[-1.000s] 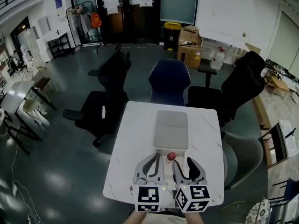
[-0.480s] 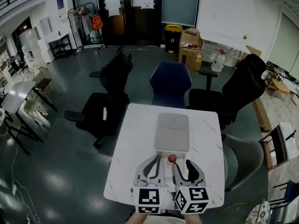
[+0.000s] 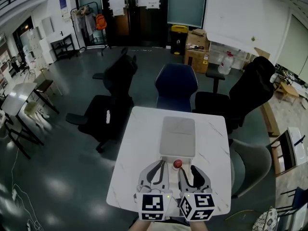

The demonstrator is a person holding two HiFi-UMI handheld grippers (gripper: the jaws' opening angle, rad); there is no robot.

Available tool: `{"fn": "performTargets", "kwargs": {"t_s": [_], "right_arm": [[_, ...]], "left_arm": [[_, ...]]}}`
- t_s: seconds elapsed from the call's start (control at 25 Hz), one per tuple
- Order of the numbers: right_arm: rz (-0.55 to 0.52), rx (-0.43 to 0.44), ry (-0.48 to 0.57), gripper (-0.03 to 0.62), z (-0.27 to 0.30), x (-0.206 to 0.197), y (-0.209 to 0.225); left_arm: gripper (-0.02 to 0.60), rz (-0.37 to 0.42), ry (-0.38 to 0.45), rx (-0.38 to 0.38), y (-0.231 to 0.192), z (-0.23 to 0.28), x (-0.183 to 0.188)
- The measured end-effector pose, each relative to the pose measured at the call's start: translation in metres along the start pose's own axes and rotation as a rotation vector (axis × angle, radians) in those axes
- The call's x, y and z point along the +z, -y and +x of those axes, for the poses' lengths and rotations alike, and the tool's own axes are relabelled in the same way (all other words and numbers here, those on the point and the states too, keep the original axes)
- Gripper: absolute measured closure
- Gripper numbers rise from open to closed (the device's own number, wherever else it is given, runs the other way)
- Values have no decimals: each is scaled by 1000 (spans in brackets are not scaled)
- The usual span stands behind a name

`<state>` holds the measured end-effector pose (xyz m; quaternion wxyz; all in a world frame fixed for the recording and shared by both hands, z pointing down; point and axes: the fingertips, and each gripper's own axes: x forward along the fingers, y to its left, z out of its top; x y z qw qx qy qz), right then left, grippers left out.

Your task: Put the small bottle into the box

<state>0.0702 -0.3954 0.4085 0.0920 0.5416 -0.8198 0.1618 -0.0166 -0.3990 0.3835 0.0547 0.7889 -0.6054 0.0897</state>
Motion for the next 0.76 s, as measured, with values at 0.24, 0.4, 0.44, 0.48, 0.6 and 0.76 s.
{"fn": "performTargets", "kwargs": {"t_s": [0.24, 0.4, 0.44, 0.48, 0.6, 0.76], "right_arm": [[1, 1, -5, 416, 3, 1, 1], [4, 1, -8, 416, 3, 0, 1], [4, 0, -9, 416, 3, -1, 1], [5, 0, -10, 416, 3, -2, 1], [7, -2, -13, 416, 3, -3, 2], [7, -1, -18, 416, 5, -4, 1]], "left_arm": [[558, -6, -5, 3, -2, 3, 0], [558, -9, -7, 3, -3, 3, -1], [558, -10, -7, 2, -2, 3, -1], [558, -11, -8, 1, -2, 4, -2], [558, -12, -9, -3, -1, 4, -3], [558, -11, -10, -8, 0, 6, -4]]}}
